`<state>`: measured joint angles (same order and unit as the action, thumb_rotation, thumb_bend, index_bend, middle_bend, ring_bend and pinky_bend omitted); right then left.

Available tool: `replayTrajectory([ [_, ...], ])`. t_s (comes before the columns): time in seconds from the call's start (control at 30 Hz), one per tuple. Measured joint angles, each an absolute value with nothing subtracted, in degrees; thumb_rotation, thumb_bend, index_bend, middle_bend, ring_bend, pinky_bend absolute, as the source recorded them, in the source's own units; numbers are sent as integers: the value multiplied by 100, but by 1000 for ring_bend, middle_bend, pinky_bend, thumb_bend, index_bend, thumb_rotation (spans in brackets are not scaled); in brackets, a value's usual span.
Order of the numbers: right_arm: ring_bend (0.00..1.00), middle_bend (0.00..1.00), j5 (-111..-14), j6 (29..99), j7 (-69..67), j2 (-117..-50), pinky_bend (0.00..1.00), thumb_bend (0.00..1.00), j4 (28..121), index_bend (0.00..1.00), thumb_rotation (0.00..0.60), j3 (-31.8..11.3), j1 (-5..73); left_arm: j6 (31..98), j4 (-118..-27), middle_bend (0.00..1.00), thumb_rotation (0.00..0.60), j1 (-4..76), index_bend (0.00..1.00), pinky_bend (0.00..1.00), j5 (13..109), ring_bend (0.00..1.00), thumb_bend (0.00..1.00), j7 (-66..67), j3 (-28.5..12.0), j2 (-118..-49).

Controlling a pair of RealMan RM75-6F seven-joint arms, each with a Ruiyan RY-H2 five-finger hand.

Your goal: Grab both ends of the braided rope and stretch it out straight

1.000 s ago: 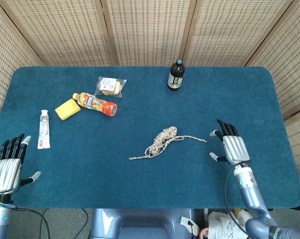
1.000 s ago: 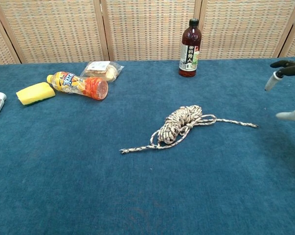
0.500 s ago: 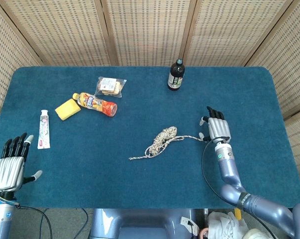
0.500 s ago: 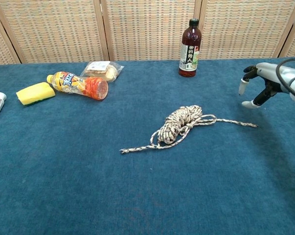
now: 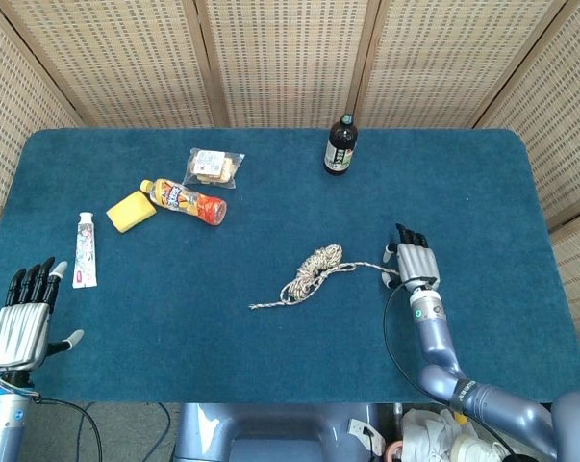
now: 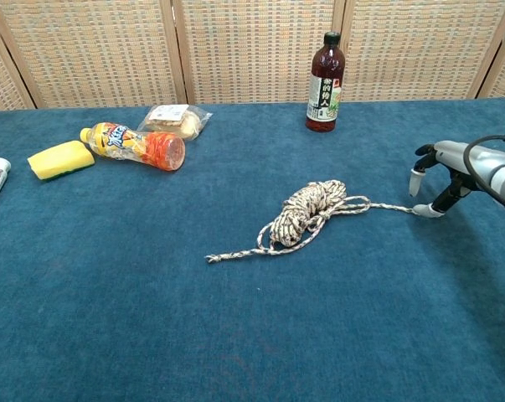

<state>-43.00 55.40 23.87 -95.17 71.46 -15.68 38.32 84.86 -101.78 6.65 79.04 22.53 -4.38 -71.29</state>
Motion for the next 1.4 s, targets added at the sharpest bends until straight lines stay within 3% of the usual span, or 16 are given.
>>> replayTrajectory([
  [0.8,0,0,-3964,5234,2411,-9711,0,310,6617,506,600,-1570,3888,8506,-10173,0,600,677,0,0,7932,0,0,2333,-402,-7174],
  [1.4,0,0,-3809,5103,2562,-9783,0,377,6495,552,600,-1560,3979,8507,-10179,0,600,685,0,0,7920,0,0,2340,-402,-7181],
])
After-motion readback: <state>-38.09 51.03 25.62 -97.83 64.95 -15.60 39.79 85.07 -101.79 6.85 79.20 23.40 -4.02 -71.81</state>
